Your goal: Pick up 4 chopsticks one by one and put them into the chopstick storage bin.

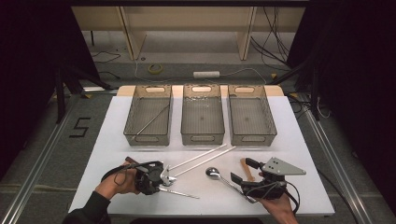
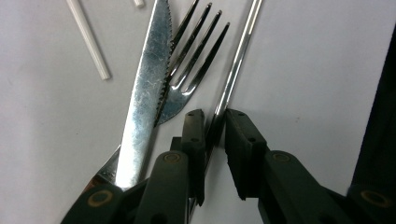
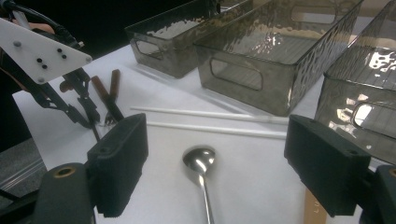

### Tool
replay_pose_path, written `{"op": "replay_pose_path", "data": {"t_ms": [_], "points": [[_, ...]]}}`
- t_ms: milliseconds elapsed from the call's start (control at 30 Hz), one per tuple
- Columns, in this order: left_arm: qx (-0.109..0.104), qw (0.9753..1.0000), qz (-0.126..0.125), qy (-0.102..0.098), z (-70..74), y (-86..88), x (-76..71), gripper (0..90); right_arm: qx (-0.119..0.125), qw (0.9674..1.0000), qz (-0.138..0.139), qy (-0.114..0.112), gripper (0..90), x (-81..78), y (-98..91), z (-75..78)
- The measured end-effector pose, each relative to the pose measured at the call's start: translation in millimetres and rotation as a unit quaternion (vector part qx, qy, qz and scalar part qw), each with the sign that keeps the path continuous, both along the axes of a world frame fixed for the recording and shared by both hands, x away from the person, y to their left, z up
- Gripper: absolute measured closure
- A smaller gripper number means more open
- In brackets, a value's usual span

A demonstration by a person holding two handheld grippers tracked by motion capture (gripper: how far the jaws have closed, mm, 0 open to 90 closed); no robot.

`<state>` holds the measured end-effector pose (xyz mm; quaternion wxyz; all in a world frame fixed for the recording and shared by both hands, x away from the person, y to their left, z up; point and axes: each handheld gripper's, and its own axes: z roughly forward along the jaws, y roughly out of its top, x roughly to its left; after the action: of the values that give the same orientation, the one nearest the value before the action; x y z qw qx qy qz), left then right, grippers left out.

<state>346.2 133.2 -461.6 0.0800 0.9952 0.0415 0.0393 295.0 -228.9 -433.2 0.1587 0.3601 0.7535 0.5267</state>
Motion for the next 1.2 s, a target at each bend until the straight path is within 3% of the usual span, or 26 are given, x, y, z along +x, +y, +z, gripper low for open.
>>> {"op": "replay_pose_path", "data": {"t_ms": [433, 833, 1100, 1200], "points": [[0.009, 0.9996, -0.026, 0.001, 0.2, -1.5, -0.6, 81.4, -0.001, 1.0, -0.001, 0.001, 22.9, 0.2, 0.1, -0.4], [0.007, 0.9997, -0.015, 0.02, 0.0, -2.0, 3.6, 83.8, -0.001, 1.0, -0.001, -0.001, 23.1, -0.1, -0.3, -0.2], [0.007, 0.9997, -0.013, 0.021, 0.1, -2.0, 3.7, 84.1, -0.002, 1.0, -0.001, -0.001, 23.1, -0.1, -0.2, -0.1], [0.007, 0.9997, -0.021, 0.012, 0.2, -1.7, 1.6, 84.3, -0.002, 1.0, -0.001, -0.001, 23.1, -0.2, -0.1, -0.1]]}}
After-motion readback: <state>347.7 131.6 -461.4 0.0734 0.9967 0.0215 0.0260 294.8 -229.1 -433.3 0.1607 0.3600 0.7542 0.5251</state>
